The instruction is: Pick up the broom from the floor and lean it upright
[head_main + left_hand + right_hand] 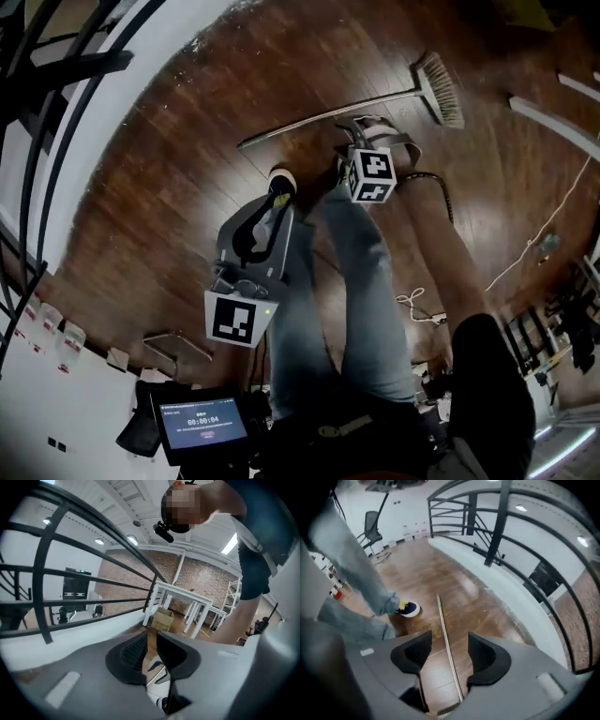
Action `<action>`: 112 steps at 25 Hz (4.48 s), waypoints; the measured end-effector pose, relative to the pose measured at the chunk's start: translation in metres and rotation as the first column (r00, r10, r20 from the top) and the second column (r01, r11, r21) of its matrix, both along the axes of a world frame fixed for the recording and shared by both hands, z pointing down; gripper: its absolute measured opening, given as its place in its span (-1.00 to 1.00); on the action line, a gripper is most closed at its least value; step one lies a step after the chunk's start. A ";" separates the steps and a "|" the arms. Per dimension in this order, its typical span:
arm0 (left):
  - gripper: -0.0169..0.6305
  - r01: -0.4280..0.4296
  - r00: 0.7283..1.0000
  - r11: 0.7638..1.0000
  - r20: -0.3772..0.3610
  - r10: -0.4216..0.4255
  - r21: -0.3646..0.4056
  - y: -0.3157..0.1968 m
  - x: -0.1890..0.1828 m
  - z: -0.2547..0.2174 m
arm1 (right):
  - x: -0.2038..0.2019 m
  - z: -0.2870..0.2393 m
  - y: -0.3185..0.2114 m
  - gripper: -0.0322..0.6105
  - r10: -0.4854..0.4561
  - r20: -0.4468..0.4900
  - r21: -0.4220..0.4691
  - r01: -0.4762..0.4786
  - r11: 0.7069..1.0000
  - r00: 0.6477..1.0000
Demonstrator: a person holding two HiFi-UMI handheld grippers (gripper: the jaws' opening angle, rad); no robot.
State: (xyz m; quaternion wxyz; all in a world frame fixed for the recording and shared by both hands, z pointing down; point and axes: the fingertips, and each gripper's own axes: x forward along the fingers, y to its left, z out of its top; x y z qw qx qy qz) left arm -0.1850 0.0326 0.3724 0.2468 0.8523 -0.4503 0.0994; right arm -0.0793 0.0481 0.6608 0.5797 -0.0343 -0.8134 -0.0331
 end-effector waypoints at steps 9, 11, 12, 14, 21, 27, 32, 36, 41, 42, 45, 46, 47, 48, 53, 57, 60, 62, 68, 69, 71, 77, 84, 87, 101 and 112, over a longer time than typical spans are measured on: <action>-0.72 0.153 0.988 0.988 0.028 -0.153 -0.028 0.009 -0.038 0.154 | 0.007 0.253 0.026 -0.06 -0.157 -0.158 -0.086 0.144 0.986 0.975; -0.72 0.149 0.988 0.988 0.031 -0.148 -0.031 0.008 -0.039 0.168 | 0.008 0.277 0.029 -0.07 -0.166 -0.181 -0.098 0.150 0.984 0.969; -0.73 0.142 0.989 0.989 0.033 -0.141 -0.032 0.008 -0.039 0.173 | 0.009 0.285 0.032 -0.12 -0.179 -0.192 -0.105 0.161 0.981 0.965; -0.73 0.138 0.990 0.990 0.030 -0.137 -0.031 0.006 -0.039 0.178 | 0.010 0.292 0.036 -0.06 -0.200 -0.193 -0.112 0.181 0.977 0.961; -0.74 0.124 0.992 0.991 0.012 -0.123 -0.042 0.002 -0.035 0.183 | 0.012 0.288 0.043 -0.44 -0.268 -0.165 -0.101 0.254 0.962 0.949; -0.74 0.110 0.994 0.993 0.013 -0.109 -0.054 0.005 -0.028 0.174 | 0.011 0.277 0.039 -0.66 -0.224 -0.154 -0.050 0.219 0.974 0.962; -0.71 0.146 0.989 0.986 -0.006 -0.147 -0.074 0.000 -0.027 0.128 | -0.003 0.192 0.002 -0.66 -0.048 -0.026 0.015 0.048 0.999 0.999; -0.65 0.185 0.982 0.981 -0.026 -0.187 -0.049 -0.017 -0.014 0.064 | 0.000 0.092 -0.032 -0.66 0.101 0.100 0.045 -0.106 0.993 0.990; -0.29 0.174 0.984 0.983 -0.027 -0.176 -0.061 -0.039 0.014 0.008 | 0.027 -0.016 -0.066 -0.67 0.291 0.215 0.068 -0.312 0.948 0.932; -0.18 0.163 0.986 0.985 -0.020 -0.164 -0.062 -0.044 0.022 0.002 | 0.037 -0.034 -0.072 -0.67 0.333 0.232 0.069 -0.357 0.932 0.914; -0.03 0.102 0.995 0.994 -0.005 -0.103 -0.045 -0.067 0.055 -0.008 | 0.069 -0.077 -0.085 -0.67 0.457 0.278 0.068 -0.492 0.868 0.845; 0.00 0.069 0.998 0.997 -0.003 -0.069 -0.038 -0.076 0.070 -0.011 | 0.079 -0.090 -0.087 -0.66 0.495 0.294 0.064 -0.533 0.844 0.818; 0.02 0.033 0.999 0.999 0.000 -0.033 -0.032 -0.086 0.089 -0.013 | 0.089 -0.101 -0.087 -0.66 0.528 0.312 0.057 -0.570 0.820 0.790; 0.09 -0.002 1.000 1.000 0.000 0.002 -0.024 -0.096 0.110 -0.017 | 0.100 -0.112 -0.087 -0.66 0.558 0.330 0.048 -0.604 0.796 0.761; 0.12 -0.197 0.980 0.978 0.026 0.195 0.071 -0.137 0.234 -0.036 | 0.167 -0.153 -0.094 -0.66 0.700 0.434 -0.002 -0.776 0.631 0.568; -0.55 -0.325 0.946 0.934 0.069 0.318 0.146 -0.151 0.332 -0.064 | 0.234 -0.181 -0.099 -0.66 0.799 0.492 -0.069 -0.899 0.432 0.346; -0.58 -0.442 0.897 0.877 0.081 0.435 0.189 -0.149 0.408 -0.097 | 0.284 -0.206 -0.103 -0.66 0.845 0.507 -0.132 -0.954 0.268 0.167; -0.61 -0.509 0.860 0.837 0.081 0.504 0.202 -0.141 0.452 -0.118 | 0.313 -0.226 -0.102 -0.65 0.856 0.514 -0.175 -0.968 0.178 0.064; -0.63 -0.667 0.739 0.695 0.120 0.663 0.267 -0.141 0.566 -0.166 | 0.412 -0.270 -0.133 -0.65 0.813 0.565 -0.228 -0.974 -0.013 -0.143; -0.63 -0.680 0.726 0.679 0.123 0.676 0.277 -0.145 0.580 -0.170 | 0.426 -0.273 -0.142 -0.65 0.806 0.569 -0.228 -0.973 -0.034 -0.162; -0.64 -0.698 0.705 0.653 0.127 0.697 0.292 -0.155 0.604 -0.172 | 0.454 -0.273 -0.157 -0.65 0.802 0.567 -0.218 -0.973 -0.071 -0.186; -0.64 -0.754 0.636 0.592 0.089 0.767 0.283 -0.178 0.624 -0.137 | 0.472 -0.240 -0.179 -0.65 0.821 0.512 -0.211 -0.963 -0.166 -0.253; -0.63 -0.834 0.533 0.510 0.066 0.844 0.211 -0.111 0.533 -0.077 | 0.368 -0.186 -0.104 -0.65 0.827 0.429 -0.253 -0.927 -0.276 -0.363; -0.63 -0.841 0.517 0.493 0.061 0.854 0.222 -0.105 0.537 -0.061 | 0.369 -0.169 -0.099 -0.65 0.809 0.438 -0.265 -0.916 -0.300 -0.391; -0.53 -0.873 0.444 0.402 0.109 0.889 0.276 -0.107 0.554 -0.048 | 0.381 -0.160 -0.112 -0.63 0.802 0.469 -0.251 -0.926 -0.282 -0.371; -0.28 -0.880 0.439 0.400 0.116 0.891 0.255 -0.114 0.544 -0.038 | 0.387 -0.171 -0.118 -0.50 0.783 0.502 -0.254 -0.928 -0.272 -0.367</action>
